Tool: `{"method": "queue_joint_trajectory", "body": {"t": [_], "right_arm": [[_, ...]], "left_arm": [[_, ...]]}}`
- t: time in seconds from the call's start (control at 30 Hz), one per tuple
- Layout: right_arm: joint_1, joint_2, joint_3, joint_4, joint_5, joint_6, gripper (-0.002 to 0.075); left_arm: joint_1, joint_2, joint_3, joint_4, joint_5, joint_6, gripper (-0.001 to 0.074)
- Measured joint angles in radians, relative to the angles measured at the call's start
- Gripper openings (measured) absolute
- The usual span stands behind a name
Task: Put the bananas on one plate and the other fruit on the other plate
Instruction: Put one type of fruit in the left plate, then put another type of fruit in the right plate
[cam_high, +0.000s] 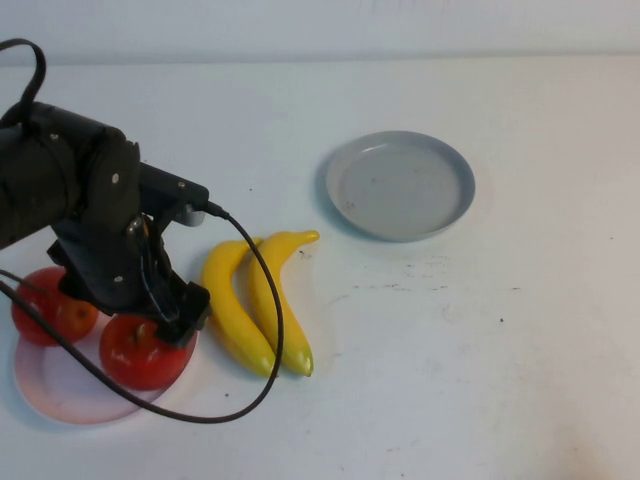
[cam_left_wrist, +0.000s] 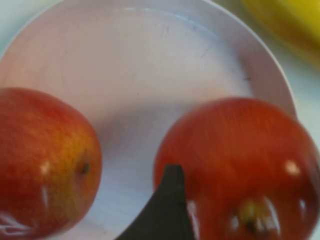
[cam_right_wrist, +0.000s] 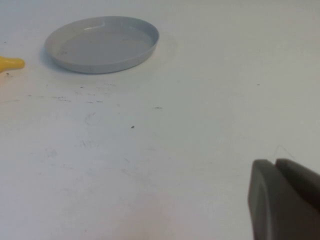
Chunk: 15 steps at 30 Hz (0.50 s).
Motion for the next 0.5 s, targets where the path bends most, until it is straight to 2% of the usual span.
{"method": "queue_joint_trajectory", "body": {"t": [0.27,0.5], "right_arm": [[0.0,0.0,0.0,0.0,0.0,0.0,-0.0017],[0.0,0.0,0.0,0.0,0.0,0.0,-0.0017]], "left_arm": [[0.0,-0.031,0.0,0.028,-0.004,-0.02,0.0652],[-0.019,-0.107,-0.002,0.011,-0.111,-0.031,0.0652]]}}
